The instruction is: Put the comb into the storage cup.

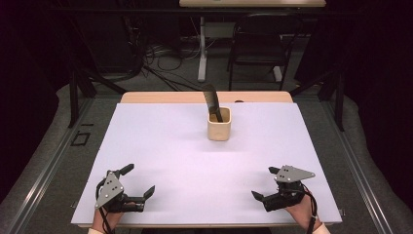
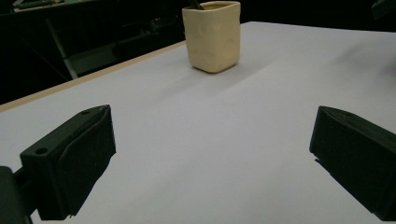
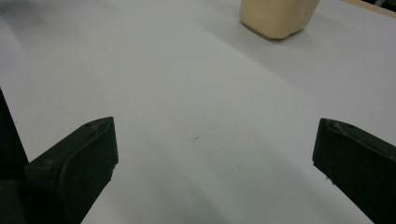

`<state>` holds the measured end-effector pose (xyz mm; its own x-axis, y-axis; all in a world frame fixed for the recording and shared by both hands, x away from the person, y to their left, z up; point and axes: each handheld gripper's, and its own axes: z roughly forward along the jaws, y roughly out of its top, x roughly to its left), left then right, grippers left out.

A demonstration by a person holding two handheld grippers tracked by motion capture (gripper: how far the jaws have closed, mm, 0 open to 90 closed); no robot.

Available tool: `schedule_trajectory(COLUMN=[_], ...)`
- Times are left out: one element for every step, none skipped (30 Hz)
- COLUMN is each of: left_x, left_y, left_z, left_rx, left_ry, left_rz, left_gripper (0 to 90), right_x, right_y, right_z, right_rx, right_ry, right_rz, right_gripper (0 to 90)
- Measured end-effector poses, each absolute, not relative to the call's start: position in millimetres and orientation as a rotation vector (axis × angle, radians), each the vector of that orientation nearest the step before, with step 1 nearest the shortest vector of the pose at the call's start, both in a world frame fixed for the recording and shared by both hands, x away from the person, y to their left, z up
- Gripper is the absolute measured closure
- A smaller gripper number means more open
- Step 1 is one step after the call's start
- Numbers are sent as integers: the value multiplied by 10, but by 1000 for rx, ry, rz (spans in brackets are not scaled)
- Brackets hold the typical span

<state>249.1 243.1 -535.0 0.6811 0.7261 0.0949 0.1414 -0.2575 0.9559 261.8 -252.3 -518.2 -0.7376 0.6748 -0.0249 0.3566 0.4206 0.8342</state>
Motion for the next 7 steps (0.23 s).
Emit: schedule_trajectory(left_x=[2491, 2491, 2492, 2494, 2496, 2498, 2502], left_y=[2432, 2431, 2431, 2431, 2432, 2432, 2434], left_z=[-5348, -5349, -5350, -5351, -5352, -5353, -5353], left_rx=[1774, 1774, 1774, 1772, 1772, 1774, 1779], left_ry=[691, 692, 693, 694, 695, 696, 694], left_rz=[653, 652, 651, 649, 649, 648, 648], left_gripper=[2, 2, 2, 2, 2, 2, 2], right_x=[2613, 2609, 2605, 2603, 2603, 2604, 2604], right_y=[-2524, -2526, -2529, -2536, -2541, -2547, -2553], right_z=[-5182, -5181, -5179, -5176, -5175, -5175, -5177], right_rx=[882, 876, 878, 873, 873, 877, 878], right_ry=[2321, 2319, 2317, 2317, 2313, 2307, 2304], right_rz=[1240, 1240, 1240, 1244, 1246, 1250, 1253], right_gripper=[0, 0, 0, 0, 0, 0, 0])
